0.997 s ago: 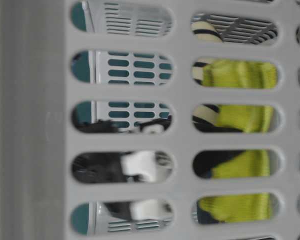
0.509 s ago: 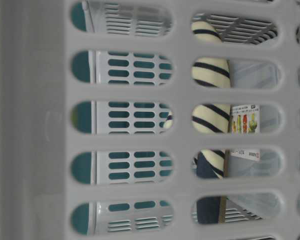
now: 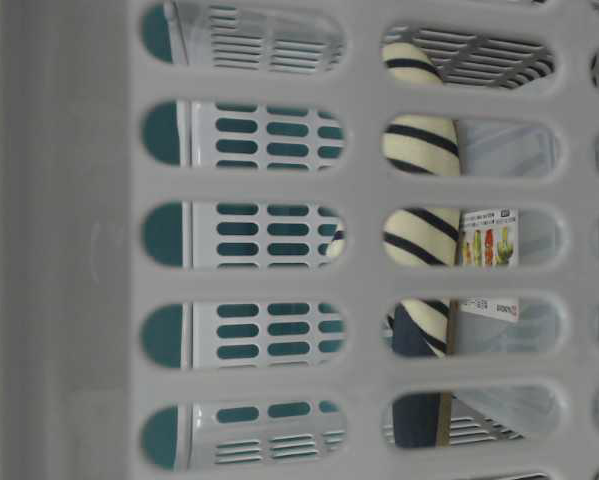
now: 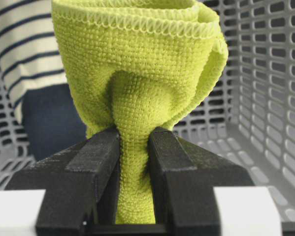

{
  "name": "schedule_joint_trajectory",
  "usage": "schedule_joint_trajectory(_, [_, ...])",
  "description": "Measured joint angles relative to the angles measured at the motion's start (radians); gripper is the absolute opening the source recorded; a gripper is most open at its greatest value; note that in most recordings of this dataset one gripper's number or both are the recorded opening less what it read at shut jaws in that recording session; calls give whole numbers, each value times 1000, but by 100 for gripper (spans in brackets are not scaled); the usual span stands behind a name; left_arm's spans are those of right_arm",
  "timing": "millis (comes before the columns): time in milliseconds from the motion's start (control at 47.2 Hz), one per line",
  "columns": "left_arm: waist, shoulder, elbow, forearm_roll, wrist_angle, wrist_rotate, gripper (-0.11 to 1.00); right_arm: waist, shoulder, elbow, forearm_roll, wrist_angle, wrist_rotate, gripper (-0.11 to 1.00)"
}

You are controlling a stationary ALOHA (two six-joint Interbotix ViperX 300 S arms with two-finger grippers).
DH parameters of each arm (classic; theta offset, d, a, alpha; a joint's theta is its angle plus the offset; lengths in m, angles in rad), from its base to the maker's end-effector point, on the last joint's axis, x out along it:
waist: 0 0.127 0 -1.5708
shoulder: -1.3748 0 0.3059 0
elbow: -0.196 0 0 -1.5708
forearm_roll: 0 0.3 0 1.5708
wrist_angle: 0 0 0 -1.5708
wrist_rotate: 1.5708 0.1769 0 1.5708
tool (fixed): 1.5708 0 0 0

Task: Pick up the yellow cloth from the shopping basket with the left arm.
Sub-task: 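Lift the yellow cloth upward out of the basket with the left gripper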

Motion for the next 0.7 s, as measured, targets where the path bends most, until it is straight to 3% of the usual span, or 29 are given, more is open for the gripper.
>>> schedule_joint_trajectory(339, [21,0,23,2,-49,0,15,0,0,3,0,2,0,70])
schedule_joint_trajectory(700, [21,-43,147,0,-137,-6,15,0,-14,11,0,0,-2,70])
